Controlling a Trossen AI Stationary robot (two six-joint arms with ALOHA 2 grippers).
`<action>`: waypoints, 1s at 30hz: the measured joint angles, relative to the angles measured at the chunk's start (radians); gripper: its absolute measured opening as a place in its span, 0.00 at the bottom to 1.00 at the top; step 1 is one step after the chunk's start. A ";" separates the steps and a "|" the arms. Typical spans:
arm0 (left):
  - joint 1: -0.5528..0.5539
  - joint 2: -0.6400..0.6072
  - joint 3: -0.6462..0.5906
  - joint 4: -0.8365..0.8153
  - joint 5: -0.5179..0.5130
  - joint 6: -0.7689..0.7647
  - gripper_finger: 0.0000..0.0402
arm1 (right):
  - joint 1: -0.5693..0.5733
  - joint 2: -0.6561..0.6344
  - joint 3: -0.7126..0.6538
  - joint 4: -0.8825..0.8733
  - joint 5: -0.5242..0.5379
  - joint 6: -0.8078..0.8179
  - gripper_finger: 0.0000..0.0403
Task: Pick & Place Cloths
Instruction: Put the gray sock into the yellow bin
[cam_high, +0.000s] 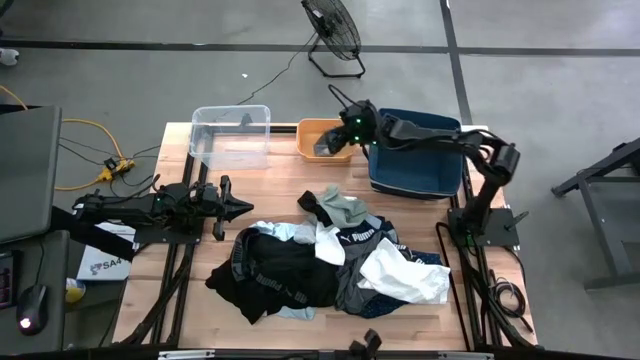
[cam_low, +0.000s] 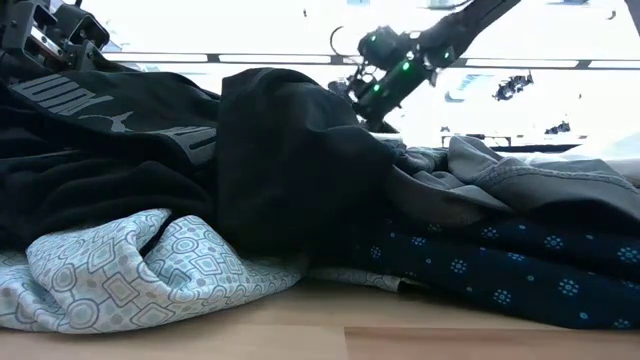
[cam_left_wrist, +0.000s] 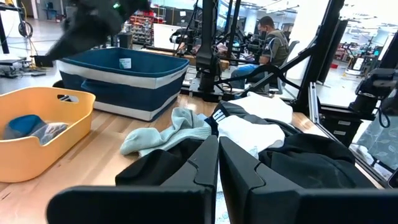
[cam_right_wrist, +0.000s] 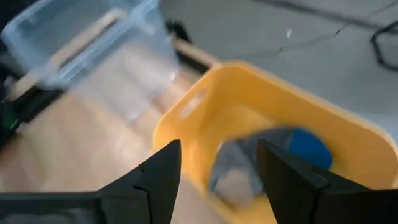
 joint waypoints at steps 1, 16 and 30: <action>0.000 0.000 0.000 0.000 0.000 0.000 0.03 | 0.005 -0.019 0.000 -0.049 -0.013 -0.003 0.49; 0.000 0.000 0.000 0.000 0.001 0.000 0.03 | 0.238 -0.127 -0.024 -0.623 -0.064 -0.405 0.47; 0.000 0.000 0.000 0.000 0.003 0.000 0.03 | 0.354 -0.125 -0.207 -0.352 0.018 -0.444 0.47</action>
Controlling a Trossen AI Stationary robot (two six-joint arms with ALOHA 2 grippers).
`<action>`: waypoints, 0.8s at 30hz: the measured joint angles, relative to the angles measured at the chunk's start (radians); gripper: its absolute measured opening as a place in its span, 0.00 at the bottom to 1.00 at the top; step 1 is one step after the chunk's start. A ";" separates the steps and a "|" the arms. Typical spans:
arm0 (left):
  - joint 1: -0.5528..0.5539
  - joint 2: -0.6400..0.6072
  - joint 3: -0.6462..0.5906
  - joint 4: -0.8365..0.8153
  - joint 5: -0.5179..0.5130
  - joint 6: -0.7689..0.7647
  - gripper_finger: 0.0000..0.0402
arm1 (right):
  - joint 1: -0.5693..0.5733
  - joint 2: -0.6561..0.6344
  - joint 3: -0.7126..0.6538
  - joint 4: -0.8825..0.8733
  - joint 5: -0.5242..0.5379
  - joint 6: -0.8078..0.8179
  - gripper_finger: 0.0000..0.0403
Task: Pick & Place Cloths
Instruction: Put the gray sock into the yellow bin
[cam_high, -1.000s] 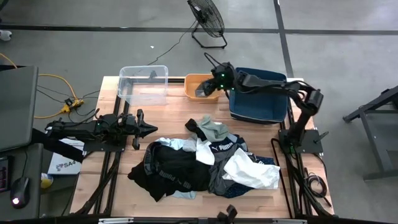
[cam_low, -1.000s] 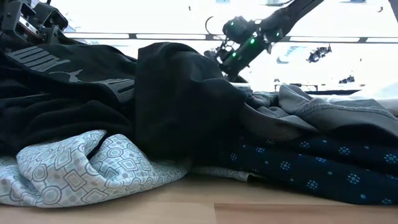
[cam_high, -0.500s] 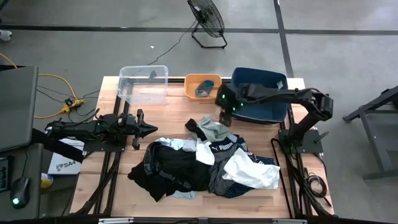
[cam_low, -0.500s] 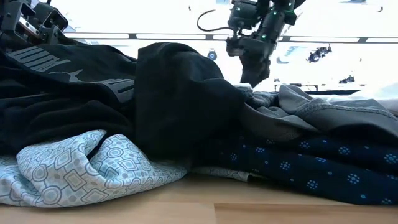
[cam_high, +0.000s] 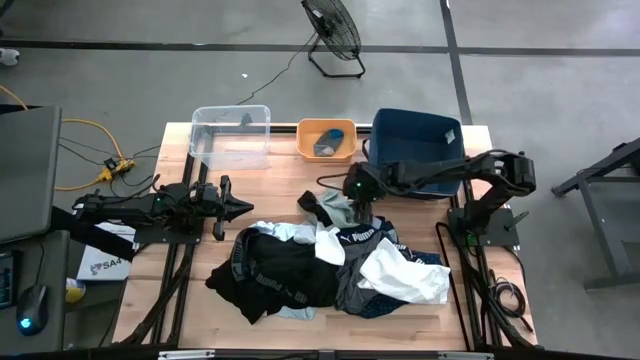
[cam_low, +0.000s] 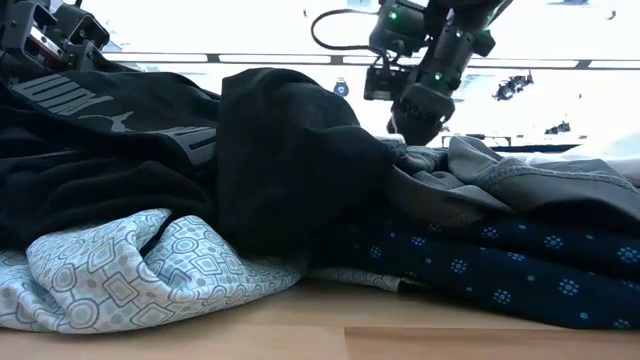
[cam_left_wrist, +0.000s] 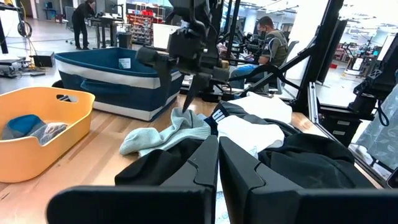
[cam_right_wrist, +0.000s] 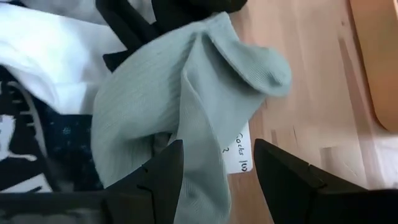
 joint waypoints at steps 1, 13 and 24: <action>0.000 0.000 0.000 0.000 0.000 0.000 0.03 | 0.000 0.000 -0.009 0.012 -0.001 0.014 0.47; 0.000 0.000 0.000 0.000 0.000 0.000 0.03 | 0.037 -0.002 -0.087 0.121 0.015 0.017 0.47; 0.000 0.000 0.000 0.000 0.000 0.000 0.03 | 0.051 -0.001 -0.096 0.139 0.066 0.015 0.47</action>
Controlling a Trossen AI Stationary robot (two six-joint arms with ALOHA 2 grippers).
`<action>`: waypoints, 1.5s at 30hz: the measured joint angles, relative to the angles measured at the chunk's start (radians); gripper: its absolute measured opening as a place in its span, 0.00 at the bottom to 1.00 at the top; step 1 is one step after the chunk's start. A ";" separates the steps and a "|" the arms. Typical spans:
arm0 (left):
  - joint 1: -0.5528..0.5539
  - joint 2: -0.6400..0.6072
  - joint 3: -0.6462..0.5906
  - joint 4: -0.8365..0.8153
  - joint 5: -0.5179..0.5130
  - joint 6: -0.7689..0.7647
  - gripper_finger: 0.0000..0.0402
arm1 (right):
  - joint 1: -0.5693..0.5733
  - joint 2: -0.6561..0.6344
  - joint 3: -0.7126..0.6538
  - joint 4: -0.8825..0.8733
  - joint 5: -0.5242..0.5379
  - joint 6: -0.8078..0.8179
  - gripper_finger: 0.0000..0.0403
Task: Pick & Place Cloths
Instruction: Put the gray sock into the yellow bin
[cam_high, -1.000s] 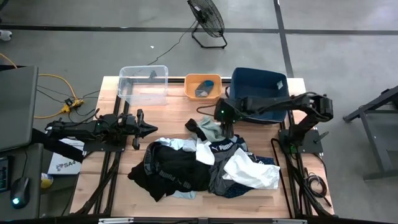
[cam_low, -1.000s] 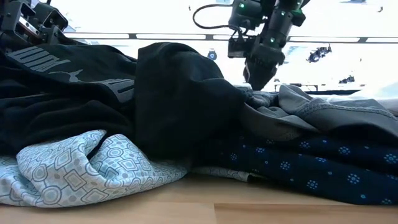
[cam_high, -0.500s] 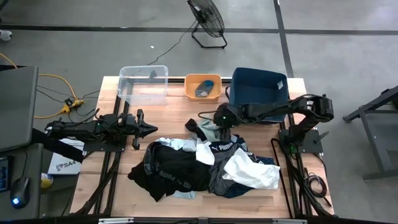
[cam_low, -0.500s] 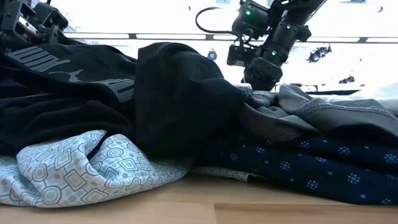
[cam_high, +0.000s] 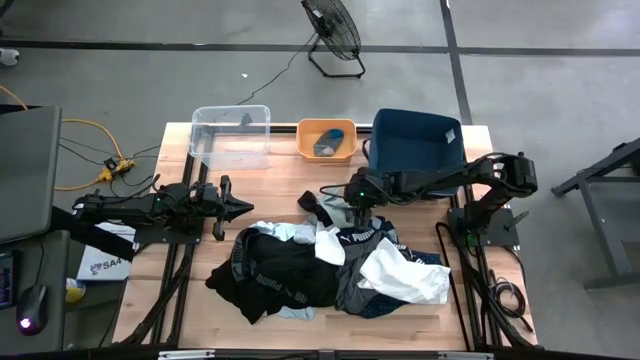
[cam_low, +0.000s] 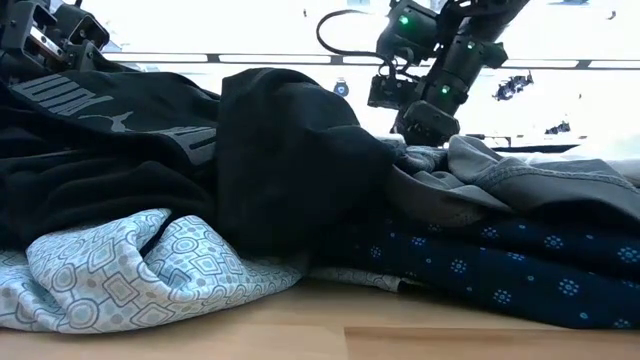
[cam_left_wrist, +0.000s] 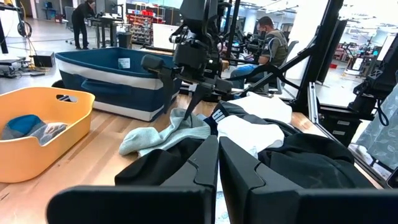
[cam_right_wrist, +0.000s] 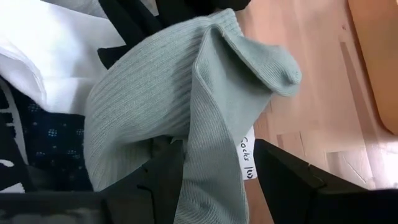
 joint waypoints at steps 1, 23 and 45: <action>0.000 0.000 0.000 0.000 0.000 0.000 0.03 | 0.000 0.000 0.000 0.002 -0.002 -0.012 0.47; 0.000 0.000 0.000 0.000 0.000 0.000 0.03 | 0.052 0.003 0.058 0.044 0.039 -0.211 0.47; 0.000 0.000 0.000 0.000 -0.001 0.000 0.03 | 0.050 0.114 0.058 0.065 0.142 -0.258 0.44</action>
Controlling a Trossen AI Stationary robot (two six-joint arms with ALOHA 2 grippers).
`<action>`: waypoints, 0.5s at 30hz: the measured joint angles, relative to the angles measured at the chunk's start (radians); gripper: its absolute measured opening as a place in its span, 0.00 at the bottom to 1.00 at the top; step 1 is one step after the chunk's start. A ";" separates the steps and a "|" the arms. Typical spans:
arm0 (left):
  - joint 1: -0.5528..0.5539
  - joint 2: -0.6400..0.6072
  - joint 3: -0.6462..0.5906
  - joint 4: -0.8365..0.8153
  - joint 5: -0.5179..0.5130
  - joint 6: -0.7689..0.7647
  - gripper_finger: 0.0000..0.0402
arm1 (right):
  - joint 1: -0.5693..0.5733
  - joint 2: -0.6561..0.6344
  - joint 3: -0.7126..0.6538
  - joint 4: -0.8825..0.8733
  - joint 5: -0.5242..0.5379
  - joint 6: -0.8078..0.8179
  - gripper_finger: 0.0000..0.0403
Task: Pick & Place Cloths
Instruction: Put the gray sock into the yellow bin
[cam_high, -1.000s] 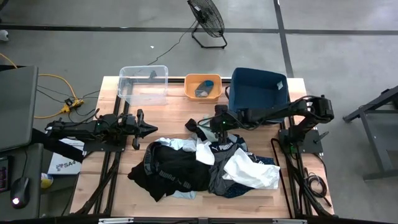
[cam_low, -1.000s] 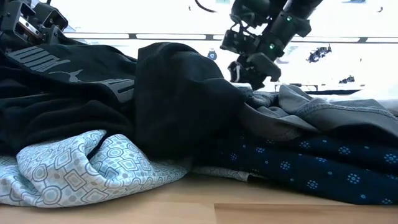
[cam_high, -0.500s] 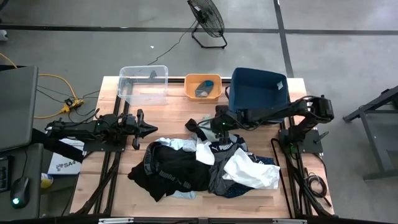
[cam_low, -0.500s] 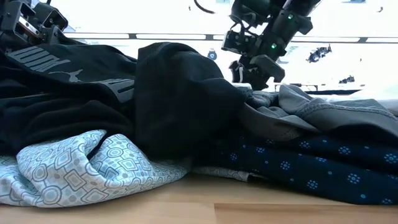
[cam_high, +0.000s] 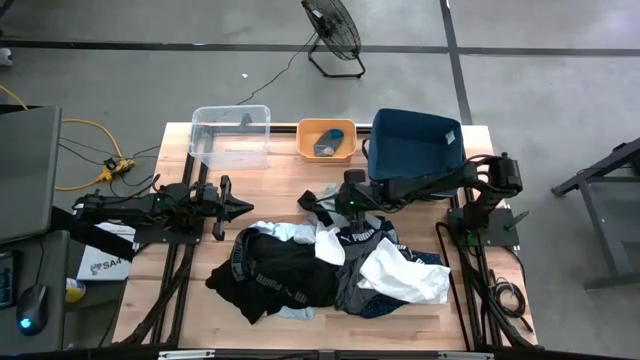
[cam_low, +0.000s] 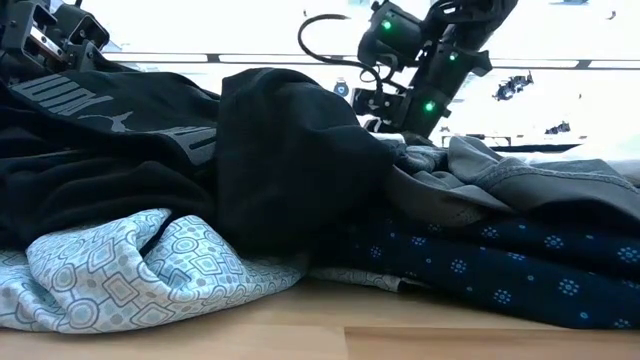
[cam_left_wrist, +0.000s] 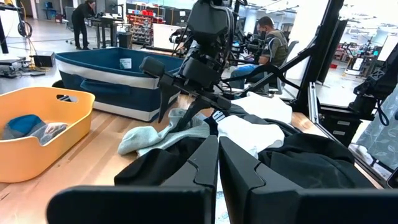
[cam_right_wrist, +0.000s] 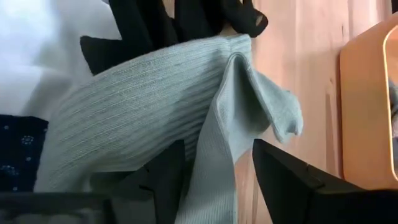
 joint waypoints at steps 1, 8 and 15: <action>0.000 0.000 0.000 0.000 0.000 0.000 0.03 | 0.000 0.000 0.000 -0.001 0.000 0.000 0.42; 0.000 0.000 0.000 0.000 0.000 0.000 0.03 | 0.000 0.000 0.000 -0.002 -0.011 0.028 0.11; 0.000 0.000 0.000 0.000 0.000 0.000 0.03 | 0.002 -0.003 0.038 -0.007 0.031 0.089 0.01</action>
